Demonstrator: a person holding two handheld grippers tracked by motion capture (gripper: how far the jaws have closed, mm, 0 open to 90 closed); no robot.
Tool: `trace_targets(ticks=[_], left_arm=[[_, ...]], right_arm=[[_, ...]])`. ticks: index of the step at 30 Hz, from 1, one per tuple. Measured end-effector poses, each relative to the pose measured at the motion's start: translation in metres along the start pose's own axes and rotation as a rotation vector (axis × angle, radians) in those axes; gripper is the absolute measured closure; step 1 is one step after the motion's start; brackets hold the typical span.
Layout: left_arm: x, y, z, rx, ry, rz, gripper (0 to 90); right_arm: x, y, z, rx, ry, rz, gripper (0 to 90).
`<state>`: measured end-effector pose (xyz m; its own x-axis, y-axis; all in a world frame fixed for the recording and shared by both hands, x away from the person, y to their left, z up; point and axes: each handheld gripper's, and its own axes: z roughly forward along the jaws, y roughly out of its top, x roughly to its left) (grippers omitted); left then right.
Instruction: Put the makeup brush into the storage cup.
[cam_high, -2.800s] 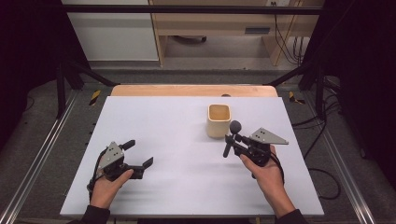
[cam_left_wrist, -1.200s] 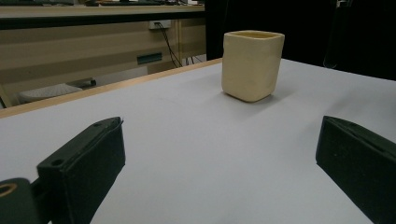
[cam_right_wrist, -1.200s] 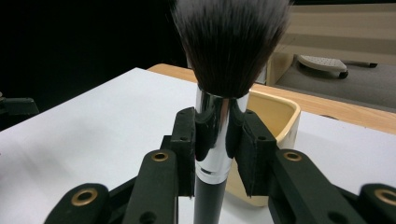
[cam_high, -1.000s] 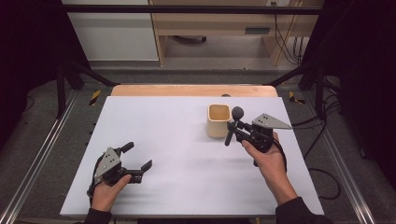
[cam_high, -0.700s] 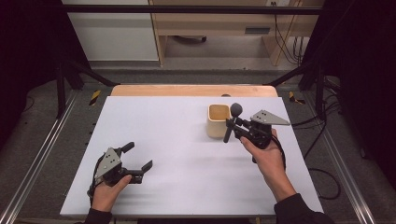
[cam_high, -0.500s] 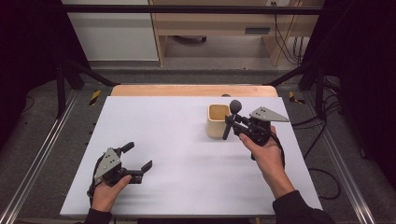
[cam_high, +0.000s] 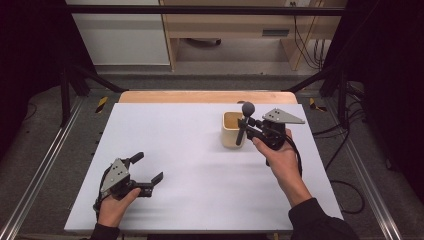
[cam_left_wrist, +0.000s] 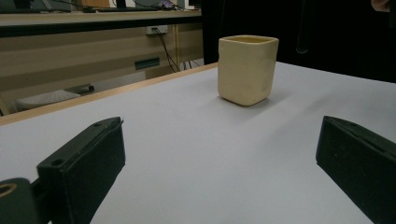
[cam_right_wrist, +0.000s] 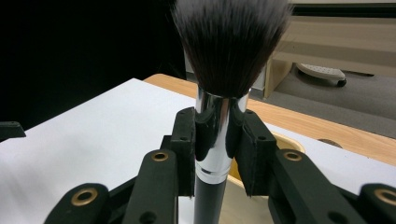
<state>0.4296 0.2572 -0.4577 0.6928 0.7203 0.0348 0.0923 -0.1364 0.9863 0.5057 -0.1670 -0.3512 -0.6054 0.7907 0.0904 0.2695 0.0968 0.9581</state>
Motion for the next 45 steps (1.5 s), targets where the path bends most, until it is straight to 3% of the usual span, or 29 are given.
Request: trace_targets(ticks=[45], left_arm=[[0.001, -0.001, -0.002, -0.010, 0.001, 0.001, 1.1]], right_arm=[[-0.008, 0.029, 0.006, -0.018, -0.021, -0.017, 70.5]])
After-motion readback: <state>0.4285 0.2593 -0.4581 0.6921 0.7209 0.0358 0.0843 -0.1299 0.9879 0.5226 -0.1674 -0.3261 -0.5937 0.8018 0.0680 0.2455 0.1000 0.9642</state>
